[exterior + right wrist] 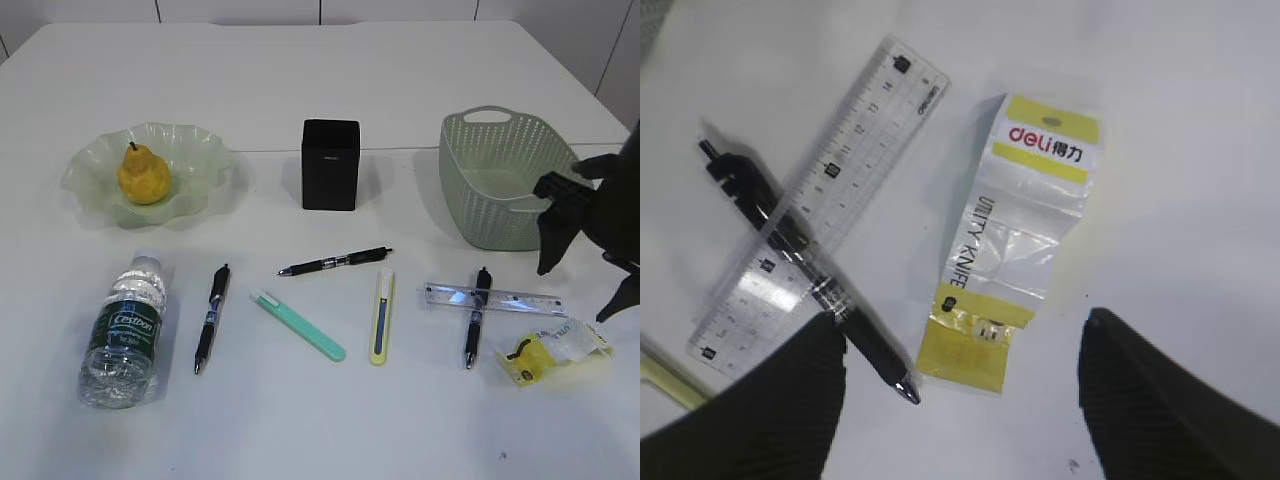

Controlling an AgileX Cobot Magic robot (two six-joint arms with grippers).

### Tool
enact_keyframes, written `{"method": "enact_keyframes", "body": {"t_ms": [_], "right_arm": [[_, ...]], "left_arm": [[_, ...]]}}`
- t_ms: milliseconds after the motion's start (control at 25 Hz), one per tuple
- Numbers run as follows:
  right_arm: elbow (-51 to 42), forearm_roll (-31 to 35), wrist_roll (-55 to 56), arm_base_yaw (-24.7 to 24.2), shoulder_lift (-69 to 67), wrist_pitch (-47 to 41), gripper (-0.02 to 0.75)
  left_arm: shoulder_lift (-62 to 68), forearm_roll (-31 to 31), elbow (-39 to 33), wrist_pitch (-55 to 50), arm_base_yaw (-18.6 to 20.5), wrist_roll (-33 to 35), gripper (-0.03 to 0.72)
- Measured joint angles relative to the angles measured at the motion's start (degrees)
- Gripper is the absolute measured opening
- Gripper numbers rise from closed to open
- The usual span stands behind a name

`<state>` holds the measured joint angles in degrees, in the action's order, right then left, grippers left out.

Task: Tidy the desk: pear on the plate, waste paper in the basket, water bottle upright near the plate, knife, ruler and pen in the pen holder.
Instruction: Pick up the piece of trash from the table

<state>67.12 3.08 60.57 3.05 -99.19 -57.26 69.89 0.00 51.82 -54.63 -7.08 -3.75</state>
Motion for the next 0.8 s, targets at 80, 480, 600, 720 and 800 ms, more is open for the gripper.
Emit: {"method": "enact_keyframes", "body": {"t_ms": [80,480,600,720,800], "right_arm": [[0.12,0.83,-1.11,0.0,-1.45,0.84,0.539],[-2.49,7.57,-4.95,0.0,-4.38,4.17,0.538],[-5.81,8.22,-5.31,0.0,-4.48,6.23,0.538],[-7.82,9.61,-5.31,0.0,-4.48,8.85,0.538],[-8.1,9.76,-5.31,0.0,-4.48,10.06,0.538]], "left_arm": [[0.0,0.0,0.0,0.0,0.0,0.0,0.528],[0.0,0.0,0.0,0.41,0.0,0.0,0.528],[0.0,0.0,0.0,0.41,0.0,0.0,0.528],[0.0,0.0,0.0,0.41,0.0,0.0,0.528],[0.0,0.0,0.0,0.41,0.0,0.0,0.528]]}}
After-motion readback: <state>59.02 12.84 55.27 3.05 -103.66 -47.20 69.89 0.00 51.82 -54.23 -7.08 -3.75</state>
